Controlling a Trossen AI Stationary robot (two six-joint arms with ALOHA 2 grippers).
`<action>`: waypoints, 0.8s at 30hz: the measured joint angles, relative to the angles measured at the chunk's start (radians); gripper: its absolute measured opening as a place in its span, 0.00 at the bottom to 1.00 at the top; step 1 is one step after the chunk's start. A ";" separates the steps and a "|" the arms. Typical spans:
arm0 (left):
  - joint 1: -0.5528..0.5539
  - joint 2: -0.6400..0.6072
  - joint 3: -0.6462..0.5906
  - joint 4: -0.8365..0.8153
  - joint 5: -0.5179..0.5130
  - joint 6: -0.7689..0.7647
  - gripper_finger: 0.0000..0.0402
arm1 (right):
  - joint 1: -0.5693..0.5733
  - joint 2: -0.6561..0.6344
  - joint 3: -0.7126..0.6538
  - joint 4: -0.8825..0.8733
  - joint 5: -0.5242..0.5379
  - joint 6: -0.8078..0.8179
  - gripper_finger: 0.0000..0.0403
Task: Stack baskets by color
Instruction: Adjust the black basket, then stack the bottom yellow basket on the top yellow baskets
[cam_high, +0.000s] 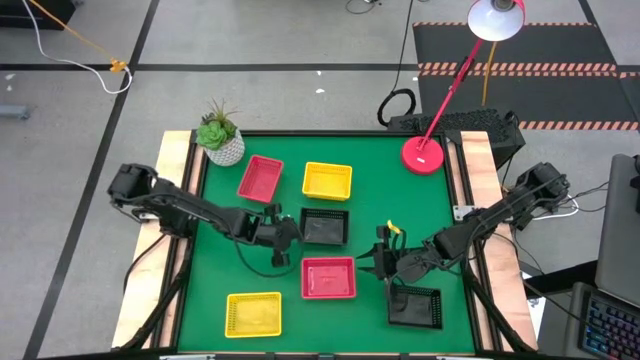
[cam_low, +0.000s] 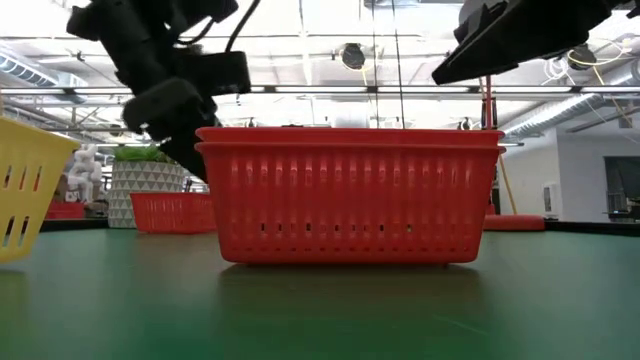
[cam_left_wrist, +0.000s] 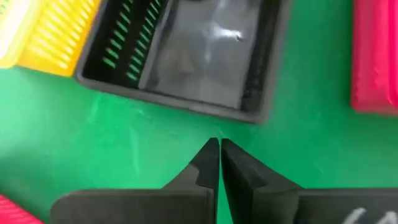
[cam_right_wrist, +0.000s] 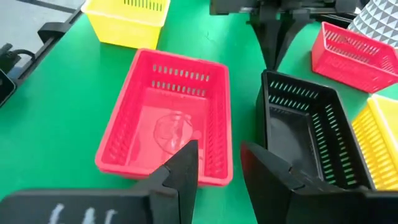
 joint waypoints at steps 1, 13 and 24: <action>0.004 0.003 0.000 0.013 0.000 0.001 0.03 | 0.001 -0.003 0.000 -0.004 0.000 0.000 0.29; 0.022 0.004 0.001 0.086 0.035 0.028 0.05 | 0.002 -0.005 0.000 -0.002 -0.004 0.000 0.29; -0.029 -0.159 0.018 -0.088 0.091 -0.137 0.02 | 0.004 -0.006 0.001 -0.018 -0.007 0.011 0.29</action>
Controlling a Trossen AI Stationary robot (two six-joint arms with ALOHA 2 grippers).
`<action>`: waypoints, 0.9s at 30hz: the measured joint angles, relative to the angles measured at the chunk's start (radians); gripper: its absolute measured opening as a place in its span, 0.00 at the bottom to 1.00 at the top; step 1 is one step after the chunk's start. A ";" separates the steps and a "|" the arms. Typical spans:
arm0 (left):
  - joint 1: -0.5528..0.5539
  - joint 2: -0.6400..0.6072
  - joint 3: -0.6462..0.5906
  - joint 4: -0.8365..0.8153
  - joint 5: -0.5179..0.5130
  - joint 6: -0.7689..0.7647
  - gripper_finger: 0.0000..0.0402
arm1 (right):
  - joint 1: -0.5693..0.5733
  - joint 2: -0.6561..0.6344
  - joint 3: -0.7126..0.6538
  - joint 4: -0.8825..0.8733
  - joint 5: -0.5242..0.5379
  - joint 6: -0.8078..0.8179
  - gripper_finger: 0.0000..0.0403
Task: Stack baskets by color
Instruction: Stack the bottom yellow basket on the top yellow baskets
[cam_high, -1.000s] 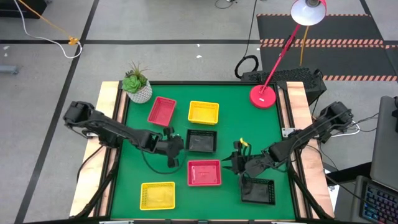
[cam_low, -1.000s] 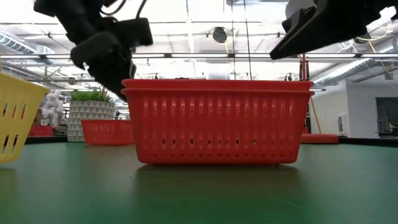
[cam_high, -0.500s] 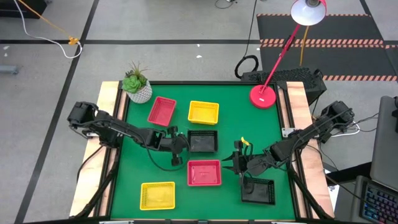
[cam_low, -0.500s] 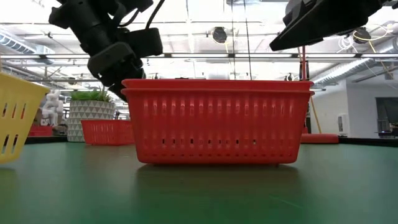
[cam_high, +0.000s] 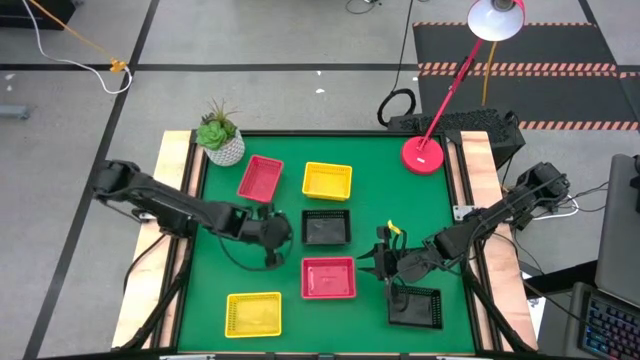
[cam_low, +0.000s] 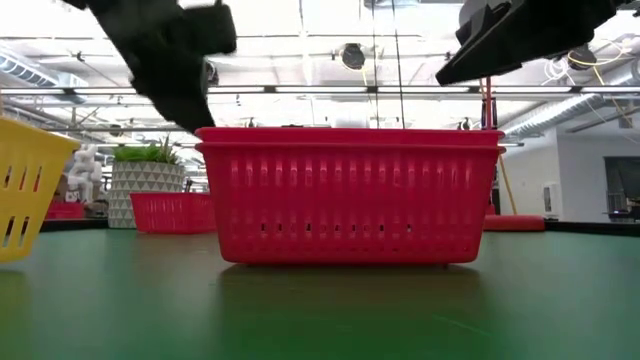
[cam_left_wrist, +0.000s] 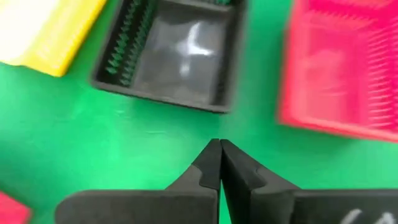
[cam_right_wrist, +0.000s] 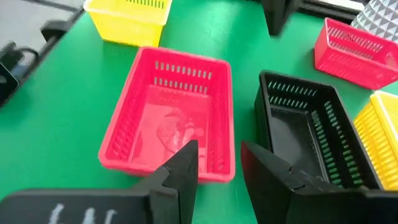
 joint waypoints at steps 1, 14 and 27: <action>-0.021 -0.017 0.001 -0.019 0.010 -0.033 0.04 | 0.003 0.000 0.000 -0.003 0.000 0.000 0.29; -0.468 -0.017 0.212 -0.424 0.032 -0.537 0.12 | 0.018 0.000 0.000 -0.001 0.000 -0.018 0.29; -0.670 0.047 0.229 -0.501 0.045 -0.878 0.27 | 0.018 0.000 0.000 -0.001 -0.029 -0.011 0.29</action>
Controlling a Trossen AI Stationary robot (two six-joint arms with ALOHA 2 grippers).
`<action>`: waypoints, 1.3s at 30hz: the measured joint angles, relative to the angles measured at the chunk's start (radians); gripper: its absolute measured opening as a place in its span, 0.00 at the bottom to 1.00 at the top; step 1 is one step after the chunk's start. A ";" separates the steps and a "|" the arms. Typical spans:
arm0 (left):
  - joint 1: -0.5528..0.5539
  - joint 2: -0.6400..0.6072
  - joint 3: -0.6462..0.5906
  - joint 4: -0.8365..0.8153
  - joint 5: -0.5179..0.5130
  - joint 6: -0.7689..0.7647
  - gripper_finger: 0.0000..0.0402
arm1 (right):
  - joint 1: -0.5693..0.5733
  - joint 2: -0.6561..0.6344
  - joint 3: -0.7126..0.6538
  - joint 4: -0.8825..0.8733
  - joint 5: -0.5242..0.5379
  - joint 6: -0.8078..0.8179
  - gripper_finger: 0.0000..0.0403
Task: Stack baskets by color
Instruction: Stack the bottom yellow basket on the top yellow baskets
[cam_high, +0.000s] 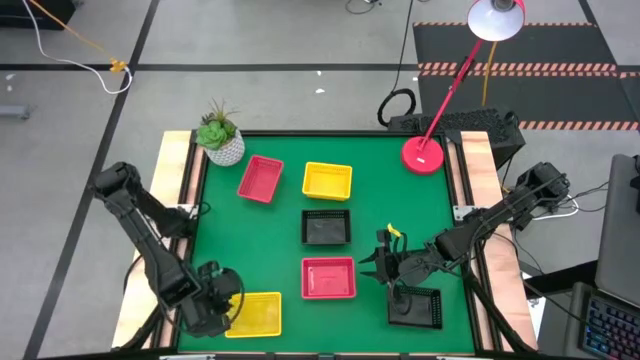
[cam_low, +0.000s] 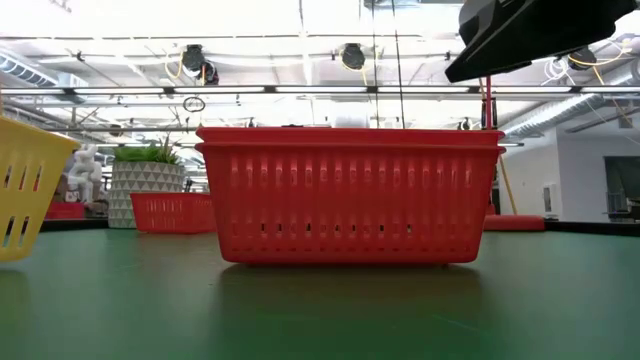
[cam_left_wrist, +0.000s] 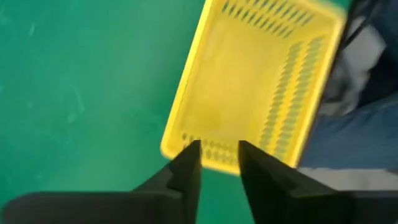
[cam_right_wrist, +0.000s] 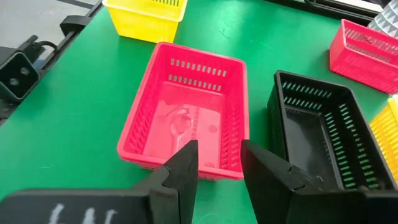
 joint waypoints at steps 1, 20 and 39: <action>-0.010 0.012 0.000 -0.008 -0.002 -0.005 0.32 | 0.000 0.000 0.000 0.000 -0.005 0.000 0.29; -0.027 0.124 -0.001 -0.073 -0.161 0.164 0.40 | 0.000 0.000 0.000 0.000 -0.022 -0.002 0.29; -0.030 0.122 -0.139 0.108 -0.165 0.168 0.33 | 0.000 0.000 0.000 0.000 -0.022 0.000 0.29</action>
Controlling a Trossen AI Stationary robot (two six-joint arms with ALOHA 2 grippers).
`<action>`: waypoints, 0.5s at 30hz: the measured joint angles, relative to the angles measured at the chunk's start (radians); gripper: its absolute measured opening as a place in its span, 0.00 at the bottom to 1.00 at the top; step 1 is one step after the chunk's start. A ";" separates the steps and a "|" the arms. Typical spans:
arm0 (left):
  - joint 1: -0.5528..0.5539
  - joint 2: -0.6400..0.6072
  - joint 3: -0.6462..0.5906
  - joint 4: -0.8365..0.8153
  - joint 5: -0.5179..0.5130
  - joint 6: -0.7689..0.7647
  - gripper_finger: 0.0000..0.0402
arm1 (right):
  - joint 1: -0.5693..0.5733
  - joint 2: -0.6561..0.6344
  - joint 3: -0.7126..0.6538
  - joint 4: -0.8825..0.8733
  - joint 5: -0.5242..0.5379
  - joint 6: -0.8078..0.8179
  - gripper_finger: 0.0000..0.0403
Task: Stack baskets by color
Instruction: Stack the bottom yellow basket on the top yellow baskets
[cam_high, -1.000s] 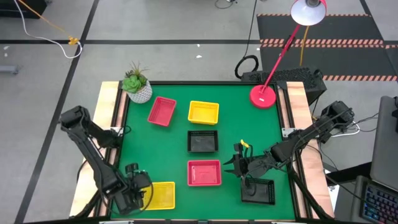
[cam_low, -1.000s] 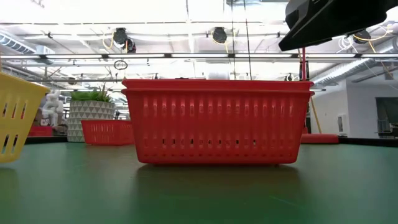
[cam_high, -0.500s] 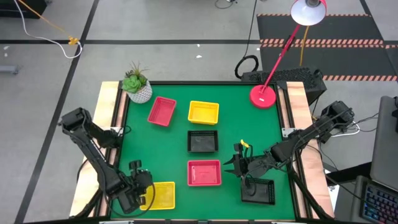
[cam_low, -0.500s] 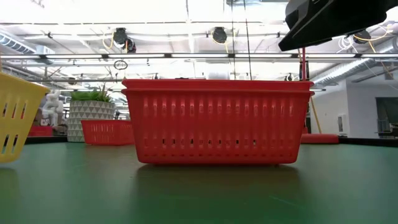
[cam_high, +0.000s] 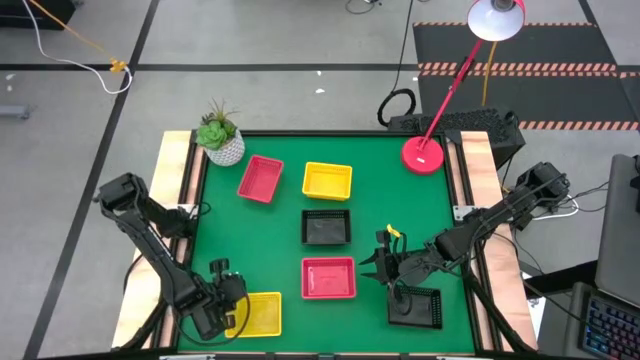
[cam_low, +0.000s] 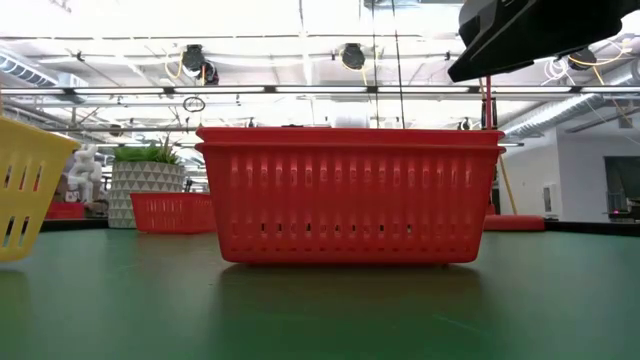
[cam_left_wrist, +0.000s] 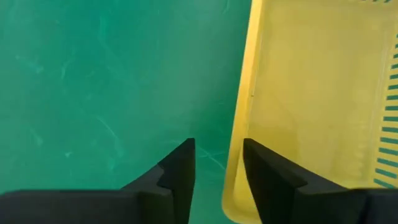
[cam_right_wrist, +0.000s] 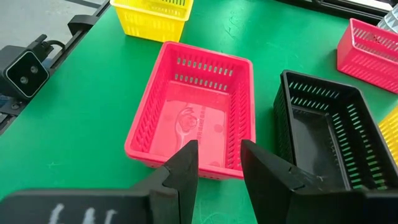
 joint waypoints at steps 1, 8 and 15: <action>0.000 0.000 -0.001 0.000 0.000 0.001 0.31 | 0.000 0.000 0.000 0.000 0.000 0.000 0.29; 0.000 0.000 -0.001 0.003 0.011 0.006 0.14 | 0.000 0.000 0.000 0.000 0.000 -0.002 0.29; 0.003 -0.002 -0.001 0.007 0.014 0.002 0.03 | 0.000 0.000 0.000 0.000 0.000 -0.002 0.29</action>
